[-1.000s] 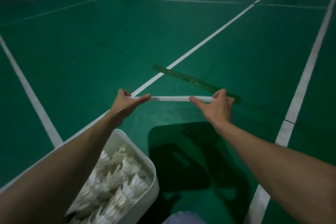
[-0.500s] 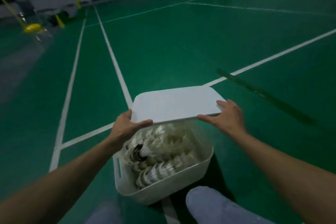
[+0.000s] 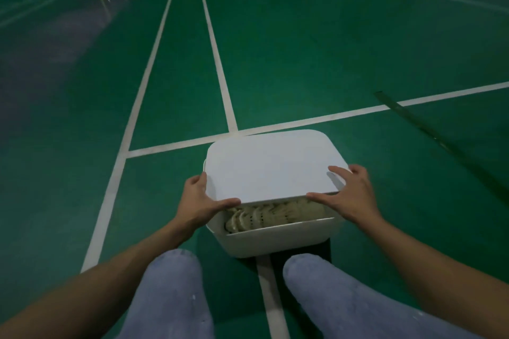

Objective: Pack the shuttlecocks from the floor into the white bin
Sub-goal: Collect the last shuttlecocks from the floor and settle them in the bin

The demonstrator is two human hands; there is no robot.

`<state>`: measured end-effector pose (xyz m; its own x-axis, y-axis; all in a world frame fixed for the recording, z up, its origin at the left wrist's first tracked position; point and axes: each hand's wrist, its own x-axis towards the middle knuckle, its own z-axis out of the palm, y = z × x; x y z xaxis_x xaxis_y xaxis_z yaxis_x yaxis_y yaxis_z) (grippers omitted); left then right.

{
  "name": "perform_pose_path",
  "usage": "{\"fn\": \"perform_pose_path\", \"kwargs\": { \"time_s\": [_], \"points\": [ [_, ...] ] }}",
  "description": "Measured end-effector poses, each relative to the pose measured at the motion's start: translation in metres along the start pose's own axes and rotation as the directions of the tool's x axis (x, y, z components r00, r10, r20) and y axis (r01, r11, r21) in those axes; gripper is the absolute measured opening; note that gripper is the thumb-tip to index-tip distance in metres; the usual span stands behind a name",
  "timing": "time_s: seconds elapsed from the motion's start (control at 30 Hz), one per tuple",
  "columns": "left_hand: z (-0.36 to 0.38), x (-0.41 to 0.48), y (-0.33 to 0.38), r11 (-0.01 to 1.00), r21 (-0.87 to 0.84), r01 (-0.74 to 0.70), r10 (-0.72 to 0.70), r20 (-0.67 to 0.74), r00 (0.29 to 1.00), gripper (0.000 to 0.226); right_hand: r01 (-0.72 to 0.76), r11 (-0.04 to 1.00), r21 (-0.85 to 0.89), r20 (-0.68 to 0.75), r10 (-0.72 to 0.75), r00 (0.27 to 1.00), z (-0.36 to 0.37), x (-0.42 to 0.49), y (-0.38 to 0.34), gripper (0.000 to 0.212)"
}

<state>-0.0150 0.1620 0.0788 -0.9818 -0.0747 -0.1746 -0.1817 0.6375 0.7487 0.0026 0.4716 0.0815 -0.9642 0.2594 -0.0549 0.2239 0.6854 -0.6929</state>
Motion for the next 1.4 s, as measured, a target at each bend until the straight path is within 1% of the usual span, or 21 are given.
{"fn": "perform_pose_path", "kwargs": {
  "time_s": [0.17,0.27,0.37,0.53,0.63,0.77,0.9,0.97,1.13,1.23,1.3,1.4],
  "points": [
    [0.007,-0.011,-0.008,1.000,-0.001,0.021,-0.021,-0.010,1.000,0.107,0.013,0.999,-0.036,0.073,-0.010,0.997,0.000,-0.009,0.016,0.096],
    [0.010,-0.012,-0.014,0.999,-0.009,0.047,-0.047,-0.042,0.998,0.091,0.035,0.999,-0.042,0.092,-0.031,0.995,-0.001,-0.013,0.020,0.094],
    [0.011,-0.017,-0.012,0.998,-0.005,0.056,-0.057,-0.047,0.997,0.069,0.053,0.998,-0.042,0.103,-0.049,0.993,-0.002,-0.014,0.019,0.093],
    [0.013,-0.017,-0.012,0.996,0.019,0.091,-0.090,-0.048,0.995,0.062,0.071,0.995,-0.063,0.113,-0.064,0.992,-0.003,-0.014,0.019,0.093],
    [0.016,-0.017,-0.015,0.997,0.042,0.070,-0.068,-0.049,0.996,0.062,0.080,0.994,-0.080,0.138,-0.068,0.988,-0.005,-0.014,0.024,0.093],
    [0.016,-0.020,-0.016,0.997,0.046,0.066,-0.063,-0.058,0.996,0.065,0.086,0.991,-0.102,0.146,-0.071,0.987,-0.006,-0.017,0.029,0.083],
    [0.013,-0.023,-0.012,0.998,-0.012,0.067,-0.068,-0.089,0.994,0.075,0.086,0.990,-0.114,0.134,-0.070,0.989,-0.004,-0.018,0.025,0.080],
    [0.014,-0.023,-0.008,0.994,-0.062,0.091,-0.098,-0.106,0.990,0.078,0.087,0.990,-0.109,0.128,-0.072,0.989,-0.003,-0.020,0.023,0.079],
    [0.015,-0.020,-0.005,0.986,-0.114,0.124,-0.135,-0.095,0.986,0.075,0.082,0.995,-0.064,0.134,-0.073,0.988,-0.007,-0.019,0.024,0.076],
    [0.010,-0.009,0.000,0.979,-0.146,0.144,-0.161,-0.113,0.980,0.073,0.061,0.998,-0.019,0.058,-0.060,0.997,-0.012,-0.001,0.019,0.075],
    [0.006,0.003,0.005,0.980,-0.152,0.131,-0.150,-0.125,0.981,0.074,0.043,0.999,-0.033,0.047,-0.042,0.998,-0.013,0.015,0.015,0.077],
    [0.002,0.018,0.013,0.989,-0.136,0.058,-0.076,-0.127,0.989,0.067,-0.003,0.999,-0.037,0.090,0.006,0.996,-0.010,0.039,0.009,0.081]
  ]
}}
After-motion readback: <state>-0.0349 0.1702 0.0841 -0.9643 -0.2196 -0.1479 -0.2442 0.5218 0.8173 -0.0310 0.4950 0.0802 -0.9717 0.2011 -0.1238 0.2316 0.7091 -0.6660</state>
